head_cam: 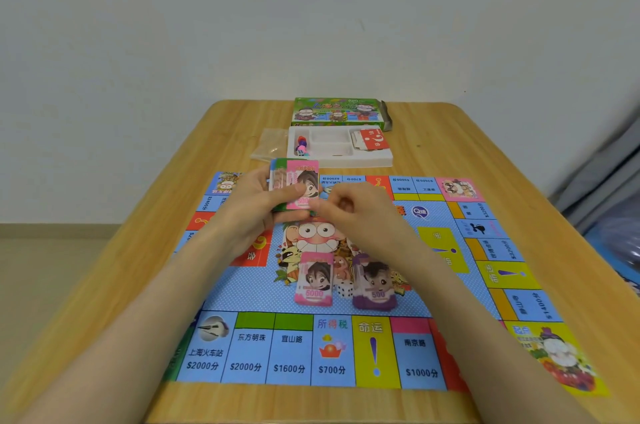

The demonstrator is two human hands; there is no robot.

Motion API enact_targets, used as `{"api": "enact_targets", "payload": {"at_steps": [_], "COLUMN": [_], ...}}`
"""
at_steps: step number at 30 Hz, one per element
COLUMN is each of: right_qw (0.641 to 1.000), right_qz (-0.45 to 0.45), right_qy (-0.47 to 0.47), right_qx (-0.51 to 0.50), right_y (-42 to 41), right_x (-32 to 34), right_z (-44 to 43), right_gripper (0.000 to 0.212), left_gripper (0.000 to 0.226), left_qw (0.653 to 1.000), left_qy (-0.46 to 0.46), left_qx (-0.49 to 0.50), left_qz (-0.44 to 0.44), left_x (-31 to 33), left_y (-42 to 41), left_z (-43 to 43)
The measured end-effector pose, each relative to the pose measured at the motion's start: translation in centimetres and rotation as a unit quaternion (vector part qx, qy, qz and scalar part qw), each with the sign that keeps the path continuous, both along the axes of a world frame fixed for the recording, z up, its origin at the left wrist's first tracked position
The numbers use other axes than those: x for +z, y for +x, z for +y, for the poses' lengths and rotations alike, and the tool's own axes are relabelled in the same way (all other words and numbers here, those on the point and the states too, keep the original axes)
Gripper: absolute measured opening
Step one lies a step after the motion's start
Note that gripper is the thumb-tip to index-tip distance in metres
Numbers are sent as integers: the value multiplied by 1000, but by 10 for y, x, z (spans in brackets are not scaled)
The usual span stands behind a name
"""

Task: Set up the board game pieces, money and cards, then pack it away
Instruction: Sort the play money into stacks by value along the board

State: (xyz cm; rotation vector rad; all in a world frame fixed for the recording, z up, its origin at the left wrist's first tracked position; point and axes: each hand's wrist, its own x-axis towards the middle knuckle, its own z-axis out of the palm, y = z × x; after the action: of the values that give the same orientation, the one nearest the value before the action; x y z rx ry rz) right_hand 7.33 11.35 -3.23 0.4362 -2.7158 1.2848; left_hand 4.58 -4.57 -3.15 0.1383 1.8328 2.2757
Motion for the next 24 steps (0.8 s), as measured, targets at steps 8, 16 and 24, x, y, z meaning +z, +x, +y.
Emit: {"api": "enact_targets", "payload": {"at_steps": [8, 16, 24], "right_qw": [991, 989, 987], "right_qz": [74, 111, 117], "right_qy": [-91, -71, -76], "right_qx": [-69, -74, -84], "right_y": [-3, -3, -4], "right_x": [-2, -2, -1], "right_z": [2, 1, 3], "right_gripper": [23, 21, 11], "left_gripper": [26, 22, 25], "left_qw": [995, 994, 997], "left_qy": [-46, -18, -35], "left_qx": [-89, -108, -66], "left_qz": [5, -14, 4], "left_x": [0, 1, -1], "left_y": [5, 6, 2], "left_z": [5, 5, 2]}}
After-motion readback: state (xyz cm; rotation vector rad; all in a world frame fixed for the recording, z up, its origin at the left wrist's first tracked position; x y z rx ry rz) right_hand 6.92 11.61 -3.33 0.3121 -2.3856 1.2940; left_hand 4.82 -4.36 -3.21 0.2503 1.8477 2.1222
